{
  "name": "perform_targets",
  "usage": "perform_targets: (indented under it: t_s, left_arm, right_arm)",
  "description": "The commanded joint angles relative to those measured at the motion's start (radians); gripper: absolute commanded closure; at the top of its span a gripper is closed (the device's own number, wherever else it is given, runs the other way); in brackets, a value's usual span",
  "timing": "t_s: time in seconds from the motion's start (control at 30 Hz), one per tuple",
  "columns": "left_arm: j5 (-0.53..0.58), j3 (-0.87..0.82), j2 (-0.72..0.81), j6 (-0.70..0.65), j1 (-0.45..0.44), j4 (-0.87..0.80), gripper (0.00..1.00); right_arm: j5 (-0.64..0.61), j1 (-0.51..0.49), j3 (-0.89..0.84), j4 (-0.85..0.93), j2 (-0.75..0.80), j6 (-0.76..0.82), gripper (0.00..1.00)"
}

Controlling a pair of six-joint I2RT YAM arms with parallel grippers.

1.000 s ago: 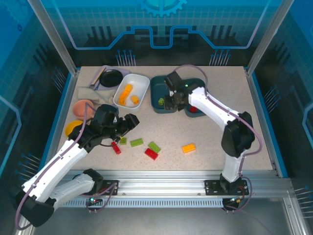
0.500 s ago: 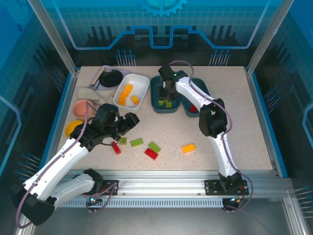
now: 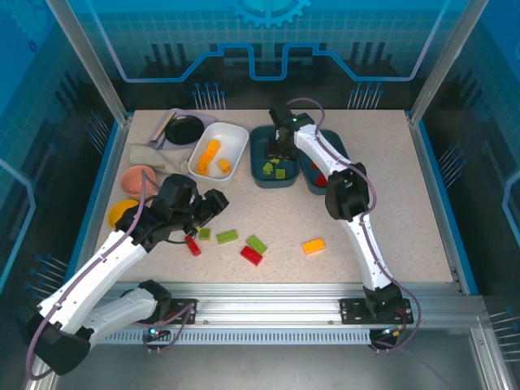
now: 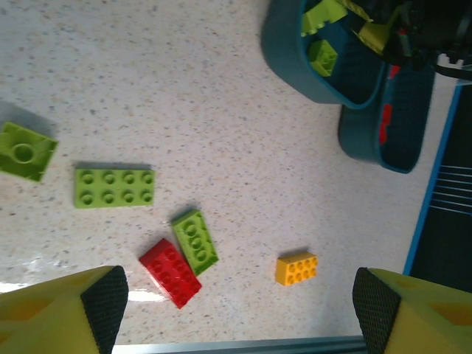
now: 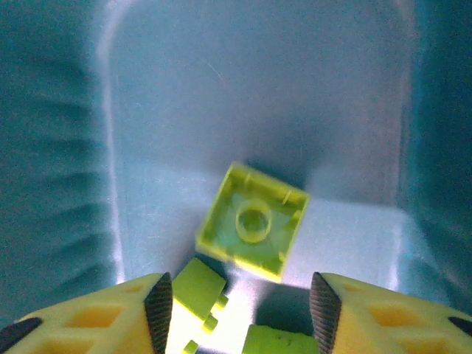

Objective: Sort the legos into containers by color

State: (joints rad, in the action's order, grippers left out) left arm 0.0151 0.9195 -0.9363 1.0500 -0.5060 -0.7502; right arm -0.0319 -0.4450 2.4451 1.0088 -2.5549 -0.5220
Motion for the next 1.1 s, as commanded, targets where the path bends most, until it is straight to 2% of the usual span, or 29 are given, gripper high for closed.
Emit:
perform_targets:
  t_s: [0.0,0.17,0.33,0.47,0.57,0.7,0.8,1.07]
  left_arm:
    - [0.079,0.042,0.029,0.028,-0.005,-0.142,0.16]
    - [0.107,0.034,0.059,0.042,-0.004,-0.235,0.17]
    - [0.129,0.025,0.102,0.065,0.007,-0.329,0.17]
    - [0.184,0.028,0.148,0.13,0.017,-0.475,0.18]
    - [0.24,0.029,0.216,0.185,0.016,-0.583,0.21]
    - [0.309,0.036,0.325,0.239,0.017,-0.696,0.23]
    - [0.341,0.051,0.388,0.255,0.017,-0.756,0.24]
    - [0.335,0.079,0.477,0.252,0.017,-0.822,0.25]
  right_arm:
    - [0.03,-0.008,0.054,0.03,0.05,0.013,0.38]
    - [-0.004,-0.052,-0.033,0.017,0.204,0.061,0.37]
    - [-0.031,-0.142,-0.379,-0.139,0.475,0.136,0.38]
    - [-0.01,-0.276,-0.639,-0.25,0.627,0.196,0.38]
    - [0.044,-0.414,-0.758,-0.316,0.672,0.205,0.38]
    - [0.078,-0.582,-0.789,-0.356,0.63,0.165,0.38]
    - [0.077,-0.653,-0.732,-0.345,0.55,0.128,0.38]
    - [0.111,-0.711,-0.531,-0.287,0.307,0.014,0.34]
